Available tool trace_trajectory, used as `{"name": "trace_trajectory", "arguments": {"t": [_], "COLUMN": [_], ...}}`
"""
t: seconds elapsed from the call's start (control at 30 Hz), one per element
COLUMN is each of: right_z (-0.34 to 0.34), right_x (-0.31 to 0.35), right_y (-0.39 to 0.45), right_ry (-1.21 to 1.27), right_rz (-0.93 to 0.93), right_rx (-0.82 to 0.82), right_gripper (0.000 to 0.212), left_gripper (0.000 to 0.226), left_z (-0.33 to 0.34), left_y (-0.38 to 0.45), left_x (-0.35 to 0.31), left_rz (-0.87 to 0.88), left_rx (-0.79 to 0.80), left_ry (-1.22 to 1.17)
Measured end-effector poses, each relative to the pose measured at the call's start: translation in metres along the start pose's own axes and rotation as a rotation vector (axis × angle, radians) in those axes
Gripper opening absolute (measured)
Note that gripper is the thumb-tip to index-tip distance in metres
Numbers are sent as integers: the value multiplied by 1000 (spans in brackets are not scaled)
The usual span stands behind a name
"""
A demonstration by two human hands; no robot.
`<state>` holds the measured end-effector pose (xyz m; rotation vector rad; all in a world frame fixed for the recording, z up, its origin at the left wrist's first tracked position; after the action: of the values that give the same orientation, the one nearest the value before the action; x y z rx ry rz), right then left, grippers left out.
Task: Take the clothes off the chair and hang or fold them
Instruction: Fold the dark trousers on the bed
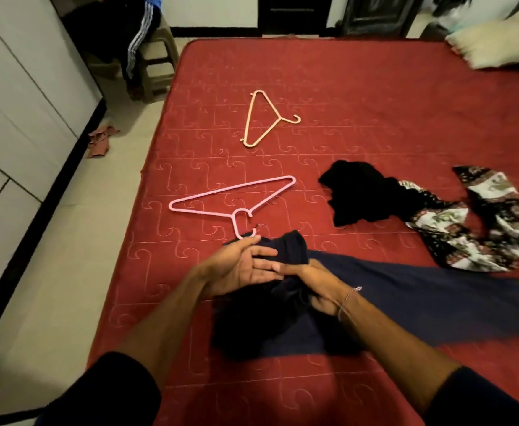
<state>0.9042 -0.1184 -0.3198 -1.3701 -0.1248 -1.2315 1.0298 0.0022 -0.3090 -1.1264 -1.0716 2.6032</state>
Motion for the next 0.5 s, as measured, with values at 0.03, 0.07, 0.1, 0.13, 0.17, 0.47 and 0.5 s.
{"name": "trace_trajectory", "arguments": {"t": [0.03,0.07,0.1,0.13,0.17,0.47,0.5], "right_z": [-17,-37,-52,-66,-82,-213,-222], "right_x": [-3,-6,-8,-10,-12,-8,-8], "right_y": [0,-2,-5,-6,-8,-28,-27], "right_ry": [-51,-82,-97,-97,-101,-298,-349], "right_rz": [1,8,19,34,39,-38,-54], "right_rx": [-87,-172,-229,-270,-295,-369,-376], "right_gripper": [30,31,31,31,30,44,47], "left_gripper": [47,37,28,19,14,76,78], "left_z": [7,14,15,13,10,41,49], "left_y": [11,22,32,39,47,104,114], "left_x": [5,11,17,20,23,55,59], "left_rz": [21,56,107,187,296,566,553], "left_rx": [-71,-175,-300,-417,-526,-497,-500], "left_ry": [51,144,258,376,499,1511,1553]}}
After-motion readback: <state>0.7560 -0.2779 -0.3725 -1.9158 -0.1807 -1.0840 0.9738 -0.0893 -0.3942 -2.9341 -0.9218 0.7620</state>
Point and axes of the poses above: each hand's wrist, its own y-axis towards the middle knuckle, its own z-axis out of the palm, x = y × z, the point moved 3 cm from there along y, towards the middle knuckle, and after that the axes turned 2 degrees about -x, right-handed, at the moved point
